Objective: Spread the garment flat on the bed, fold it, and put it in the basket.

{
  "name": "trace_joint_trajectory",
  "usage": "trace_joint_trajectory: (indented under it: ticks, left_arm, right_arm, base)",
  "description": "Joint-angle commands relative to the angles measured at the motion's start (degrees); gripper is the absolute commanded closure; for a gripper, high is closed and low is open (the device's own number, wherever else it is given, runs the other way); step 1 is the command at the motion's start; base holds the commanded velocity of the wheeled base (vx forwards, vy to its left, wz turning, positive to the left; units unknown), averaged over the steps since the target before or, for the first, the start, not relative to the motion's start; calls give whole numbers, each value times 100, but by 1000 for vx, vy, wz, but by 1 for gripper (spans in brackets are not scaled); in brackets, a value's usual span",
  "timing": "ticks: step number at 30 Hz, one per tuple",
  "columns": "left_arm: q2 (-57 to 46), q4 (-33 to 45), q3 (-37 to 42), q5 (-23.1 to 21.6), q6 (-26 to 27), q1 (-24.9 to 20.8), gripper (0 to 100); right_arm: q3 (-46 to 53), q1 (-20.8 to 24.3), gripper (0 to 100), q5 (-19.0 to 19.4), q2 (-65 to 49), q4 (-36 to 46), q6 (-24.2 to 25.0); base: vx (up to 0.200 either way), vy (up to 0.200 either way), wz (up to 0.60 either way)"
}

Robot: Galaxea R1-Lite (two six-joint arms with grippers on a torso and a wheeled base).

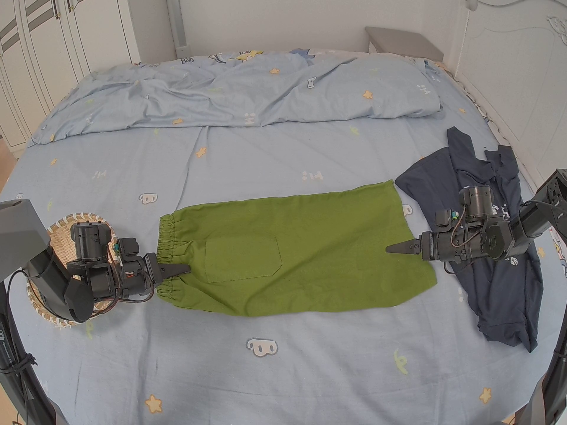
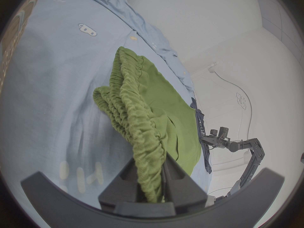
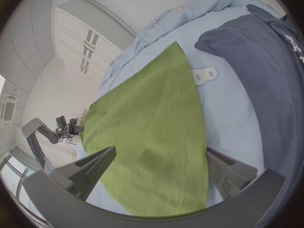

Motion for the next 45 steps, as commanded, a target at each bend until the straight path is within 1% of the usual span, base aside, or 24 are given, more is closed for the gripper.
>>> trace_joint_trajectory:
  ticks: [1, 7, 8, 23, 27, 30, 32, 33, 34, 36, 41, 44, 45]
  left_arm:
    - [-17, -2, 5, 4, 3, -7, 100]
    - [-52, -2, 5, 4, 3, 2, 100]
    - [-52, -2, 5, 4, 3, 2, 100]
    - [-52, 6, -4, 4, 3, 28, 100]
    - [-158, 138, -30, -5, -6, 37, 100]
    - [-289, 560, -171, -5, -6, 37, 100]
    - [-412, 982, -311, 4, 12, 37, 100]
    - [-412, 982, -311, 4, 12, 37, 100]
    - [-483, 1333, -434, 4, 56, 46, 100]
    - [-500, 1580, -522, 4, 117, 64, 100]
    - [-509, 1905, -575, 4, 231, 81, 100]
    - [-632, 2212, -637, 4, 249, 81, 100]
    - [-711, 2432, -689, 4, 275, 90, 100]
  right_arm:
    - [-68, 0, 0, -2, 33, -57, -7]
    - [-165, -70, 0, 15, 42, -65, 46]
    - [-174, -70, 100, 15, 42, -65, 46]
    - [-341, -255, 100, 7, 16, -48, 63]
    - [-323, -281, 100, 7, -107, -21, 265]
    - [-270, -281, 100, 24, -415, 58, 301]
    - [-288, -281, 100, 24, -529, 251, 301]
    - [-288, -281, 100, 24, -529, 251, 301]
    - [-314, -272, 100, 33, -687, 444, 301]
    - [-323, -255, 100, 59, -793, 620, 292]
    - [-138, -211, 100, 103, -986, 849, 283]
    - [20, -202, 100, 103, -1118, 928, 265]
    - [125, -202, 100, 103, -1197, 945, 248]
  base:
    - [0, 0, 0]
    - [0, 0, 0]
    - [0, 0, 0]
    - [0, 0, 0]
    - [0, 0, 0]
    - [0, 0, 0]
    - [0, 0, 0]
    - [0, 0, 0]
    - [0, 0, 0]
    - [0, 0, 0]
    - [0, 0, 0]
    - [0, 0, 0]
    - [0, 0, 0]
